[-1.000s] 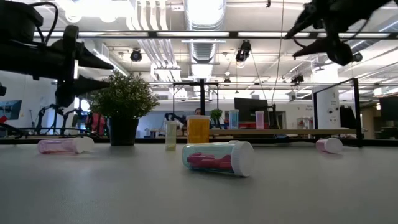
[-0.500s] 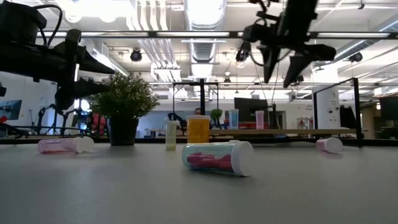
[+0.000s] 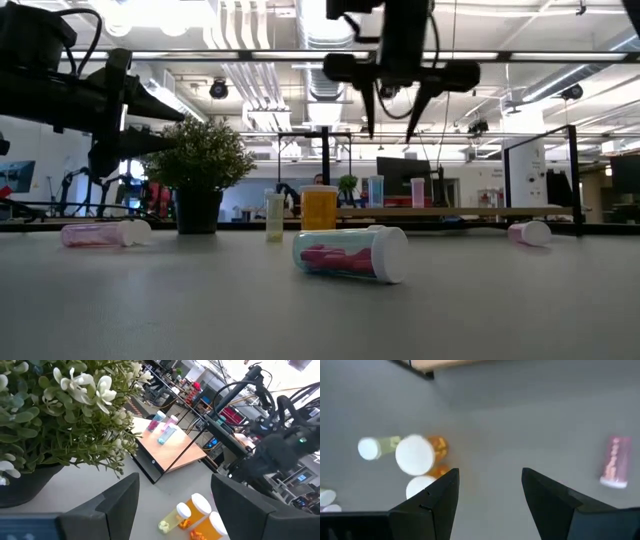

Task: Pick and place medicine bottles onto shelf by color
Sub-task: Put the middle orange pill bottle on the shelf

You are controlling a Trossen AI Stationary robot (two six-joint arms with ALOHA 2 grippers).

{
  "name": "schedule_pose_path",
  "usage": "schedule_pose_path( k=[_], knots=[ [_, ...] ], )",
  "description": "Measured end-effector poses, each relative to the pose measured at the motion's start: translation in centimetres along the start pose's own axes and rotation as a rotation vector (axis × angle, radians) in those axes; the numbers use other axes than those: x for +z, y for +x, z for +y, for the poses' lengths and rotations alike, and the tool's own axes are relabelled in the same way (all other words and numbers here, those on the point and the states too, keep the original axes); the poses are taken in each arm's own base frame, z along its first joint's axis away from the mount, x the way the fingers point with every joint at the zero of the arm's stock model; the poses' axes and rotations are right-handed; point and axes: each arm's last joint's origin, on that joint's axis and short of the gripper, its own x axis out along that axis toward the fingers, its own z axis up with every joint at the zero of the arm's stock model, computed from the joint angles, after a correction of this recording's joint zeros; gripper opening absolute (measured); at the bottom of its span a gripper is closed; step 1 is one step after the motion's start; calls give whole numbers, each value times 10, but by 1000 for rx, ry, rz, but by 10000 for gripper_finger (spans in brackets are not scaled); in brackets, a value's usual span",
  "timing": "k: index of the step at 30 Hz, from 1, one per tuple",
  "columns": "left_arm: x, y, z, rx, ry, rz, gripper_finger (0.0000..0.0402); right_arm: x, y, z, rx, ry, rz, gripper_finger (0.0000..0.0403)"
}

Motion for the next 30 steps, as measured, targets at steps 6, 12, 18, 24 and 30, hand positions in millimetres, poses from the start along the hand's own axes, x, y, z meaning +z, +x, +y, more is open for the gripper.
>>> schedule_pose_path(
  k=[6, 12, 18, 24, 30],
  knots=[
    [0, 0, 0, 0, 0, 0, 231, -14, 18, 28, -36, -16, 57, 222],
    [0, 0, 0, -1, 0, -1, 231, -25, 24, 52, -37, -63, 67, 302],
    [0, 0, 0, 1, 0, 2, 231, -32, 32, 69, -45, -114, 70, 387],
    [0, 0, 0, 1, 1, 1, 231, -36, 51, 75, -86, -150, 86, 397],
    [0, 0, 0, 1, 1, 2, 231, -39, 64, 80, -80, -176, 88, 397]
  ],
)
